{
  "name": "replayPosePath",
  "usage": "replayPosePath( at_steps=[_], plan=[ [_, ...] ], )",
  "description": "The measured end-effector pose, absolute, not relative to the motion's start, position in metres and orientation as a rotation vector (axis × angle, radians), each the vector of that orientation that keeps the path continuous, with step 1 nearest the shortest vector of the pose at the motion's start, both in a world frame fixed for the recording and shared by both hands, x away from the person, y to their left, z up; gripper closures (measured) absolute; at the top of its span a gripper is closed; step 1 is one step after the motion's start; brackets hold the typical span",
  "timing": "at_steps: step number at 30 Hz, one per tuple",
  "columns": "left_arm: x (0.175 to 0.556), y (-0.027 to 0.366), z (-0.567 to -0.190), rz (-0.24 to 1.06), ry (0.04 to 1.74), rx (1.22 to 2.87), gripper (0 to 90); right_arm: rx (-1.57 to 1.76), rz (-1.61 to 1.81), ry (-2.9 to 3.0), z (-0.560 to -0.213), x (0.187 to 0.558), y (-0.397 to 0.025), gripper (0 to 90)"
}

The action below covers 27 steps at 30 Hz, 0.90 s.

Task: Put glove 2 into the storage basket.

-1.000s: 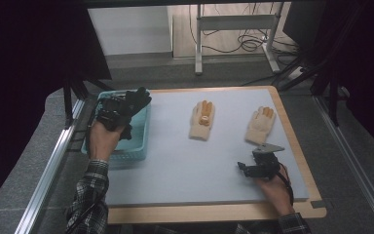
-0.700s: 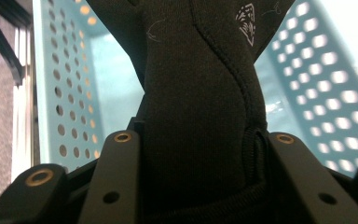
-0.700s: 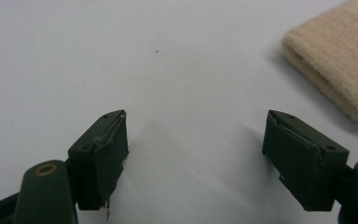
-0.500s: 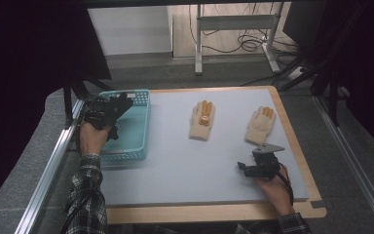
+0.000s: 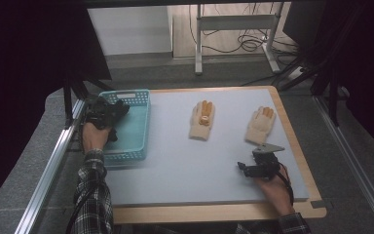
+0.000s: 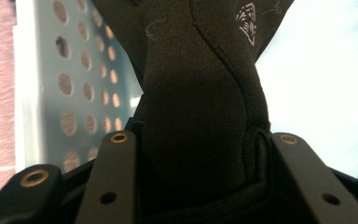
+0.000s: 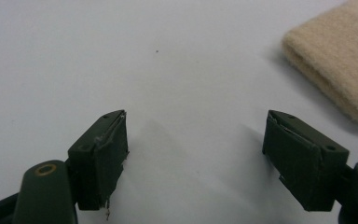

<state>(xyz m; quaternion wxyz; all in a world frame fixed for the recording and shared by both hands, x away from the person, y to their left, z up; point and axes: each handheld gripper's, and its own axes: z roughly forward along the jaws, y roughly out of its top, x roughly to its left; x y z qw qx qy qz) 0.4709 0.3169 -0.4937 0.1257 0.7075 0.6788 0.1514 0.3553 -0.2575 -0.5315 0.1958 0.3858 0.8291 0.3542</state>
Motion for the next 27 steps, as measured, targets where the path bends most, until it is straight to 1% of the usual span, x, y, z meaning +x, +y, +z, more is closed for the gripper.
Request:
replayPosePath(
  at_steps=[3, 4, 6, 9, 11, 14, 15, 20, 27],
  plan=[
    [0.473, 0.316, -0.499, 0.439, 1.993, 2.083, 59.2, 1.081, 0.993, 2.323, -0.532, 0.355, -0.257, 21.8],
    [0.473, 0.316, -0.502, 0.428, 1.992, 2.085, 57.7, 1.081, 0.993, 2.323, -0.532, 0.355, -0.257, 21.8],
    [0.473, 0.314, -0.505, 0.397, 1.969, 2.115, 51.4, 1.081, 0.993, 2.323, -0.532, 0.355, -0.257, 21.8],
    [0.474, 0.309, -0.506, 0.363, 1.919, 2.126, 34.7, 1.081, 0.993, 2.323, -0.532, 0.355, -0.257, 21.8],
    [0.474, 0.306, -0.501, 0.388, 1.899, 2.123, 23.5, 1.081, 0.992, 2.323, -0.532, 0.355, -0.257, 21.8],
    [0.471, 0.308, -0.492, 0.387, 1.873, 2.097, 11.9, 1.080, 0.992, 2.323, -0.532, 0.355, -0.257, 21.8],
    [0.470, 0.309, -0.488, 0.390, 1.868, 2.084, 9.8, 1.080, 0.992, 2.323, -0.532, 0.355, -0.257, 21.8],
    [0.459, 0.316, -0.469, 0.396, 1.802, 2.020, 6.3, 1.080, 0.991, 2.323, -0.532, 0.355, -0.257, 21.8],
    [0.450, 0.315, -0.464, 0.371, 1.704, 1.952, 3.1, 1.080, 0.991, 2.323, -0.532, 0.355, -0.257, 21.8]
  ],
)
